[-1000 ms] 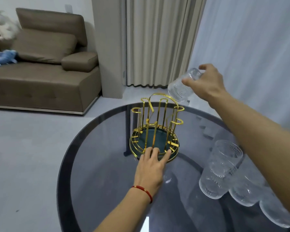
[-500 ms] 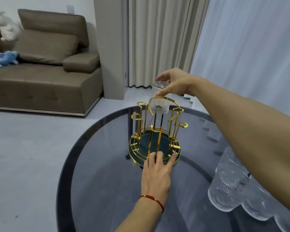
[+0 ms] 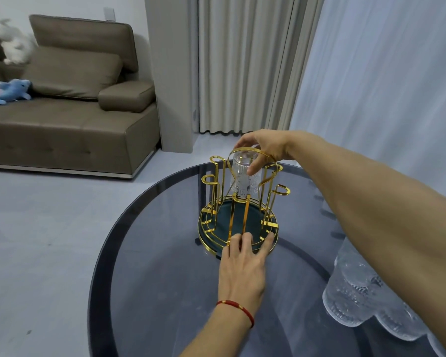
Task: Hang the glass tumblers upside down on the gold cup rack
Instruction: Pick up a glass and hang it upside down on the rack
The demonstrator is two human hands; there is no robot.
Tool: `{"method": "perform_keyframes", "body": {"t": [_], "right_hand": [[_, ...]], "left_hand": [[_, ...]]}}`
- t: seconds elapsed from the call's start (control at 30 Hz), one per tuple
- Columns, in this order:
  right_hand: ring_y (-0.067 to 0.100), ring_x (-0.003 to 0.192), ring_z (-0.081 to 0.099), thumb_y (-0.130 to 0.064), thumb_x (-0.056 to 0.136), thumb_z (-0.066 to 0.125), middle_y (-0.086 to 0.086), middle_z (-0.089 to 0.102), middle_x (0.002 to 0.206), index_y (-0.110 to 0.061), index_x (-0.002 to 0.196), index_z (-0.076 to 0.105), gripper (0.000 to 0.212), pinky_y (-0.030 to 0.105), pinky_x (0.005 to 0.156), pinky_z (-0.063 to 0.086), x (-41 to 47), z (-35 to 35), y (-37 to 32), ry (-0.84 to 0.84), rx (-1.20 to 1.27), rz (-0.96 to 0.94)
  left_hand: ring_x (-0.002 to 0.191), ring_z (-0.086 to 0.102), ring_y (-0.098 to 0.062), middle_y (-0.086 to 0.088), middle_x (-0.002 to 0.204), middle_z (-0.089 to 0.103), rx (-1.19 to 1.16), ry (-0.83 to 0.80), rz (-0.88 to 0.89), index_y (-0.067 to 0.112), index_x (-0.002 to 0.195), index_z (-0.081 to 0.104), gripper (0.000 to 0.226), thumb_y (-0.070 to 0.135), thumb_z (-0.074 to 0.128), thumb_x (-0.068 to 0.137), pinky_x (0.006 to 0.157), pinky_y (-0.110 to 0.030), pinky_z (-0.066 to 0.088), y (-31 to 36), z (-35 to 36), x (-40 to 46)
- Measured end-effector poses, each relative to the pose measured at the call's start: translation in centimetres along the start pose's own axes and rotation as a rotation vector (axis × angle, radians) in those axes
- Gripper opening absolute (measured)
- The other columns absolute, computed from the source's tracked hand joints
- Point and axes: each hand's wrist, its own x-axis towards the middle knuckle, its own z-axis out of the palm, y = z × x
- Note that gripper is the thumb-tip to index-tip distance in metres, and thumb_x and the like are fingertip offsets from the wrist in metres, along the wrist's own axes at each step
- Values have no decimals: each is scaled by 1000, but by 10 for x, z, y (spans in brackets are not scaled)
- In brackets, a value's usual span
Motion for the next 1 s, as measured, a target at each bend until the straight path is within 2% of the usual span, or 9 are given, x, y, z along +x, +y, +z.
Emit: {"method": "perform_keyframes", "body": {"t": [0.17,0.23,0.3,0.43,0.6,0.63,0.7,0.8,1.0], "right_hand": [[30,136,48,-4,84,81,4,52,150,-23,149,50,75,47,105,51,-10,-4,3,-18,99,7],[29,145,42,-8,89,76,5,49,156,-24,150,51,68,50,116,40,-21,-5,7,75,172,-5],[27,141,48,-11,95,70,5,58,148,-24,142,60,50,49,118,38,-40,-6,11,251,236,-10],[14,115,64,-20,96,67,-1,72,120,-21,123,73,27,33,99,47,-97,-2,17,459,168,-1],[-9,76,62,-50,78,59,-15,71,84,-26,96,77,35,14,67,44,-190,38,17,551,27,18],[-7,76,62,-53,76,56,-14,71,84,-27,94,76,37,18,68,46,-206,51,21,579,6,46],[9,94,64,-57,77,52,-7,72,100,-26,103,73,46,33,82,50,-234,78,30,594,-110,149],[26,122,50,-64,86,48,4,59,127,-23,127,62,60,47,99,38,-259,116,41,548,-409,364],[33,120,45,-78,83,39,10,58,126,-17,125,53,75,50,96,34,-278,166,47,552,-696,552]], "left_hand": [[121,42,-34,-11,123,50,-3,18,7,34,155,26,67,15,54,97,85,-42,47,0,-3,-1],[120,43,-33,-10,123,50,8,31,8,35,155,28,64,18,53,98,83,-41,46,-1,-4,-1],[119,42,-31,-9,124,48,12,29,8,36,154,28,61,22,49,99,83,-40,44,-2,-7,-1],[110,42,-28,-7,120,49,-46,48,9,21,154,33,54,29,44,101,90,-42,45,2,-14,-3],[115,45,-30,-15,123,52,-219,87,24,2,126,54,34,8,54,93,101,-44,43,6,-21,-17],[120,44,-31,-16,127,51,-267,75,16,0,127,53,36,5,55,91,105,-44,42,8,-24,-21],[137,34,-31,-18,144,42,-326,5,-20,1,139,45,48,3,54,91,117,-41,32,13,-31,-28],[151,15,-31,-17,161,21,-301,-98,-103,7,150,34,60,7,52,93,121,-41,23,29,-43,-35],[144,24,-27,-13,149,38,-382,0,-69,9,141,46,52,10,56,90,113,-41,34,80,-69,-50]]}}
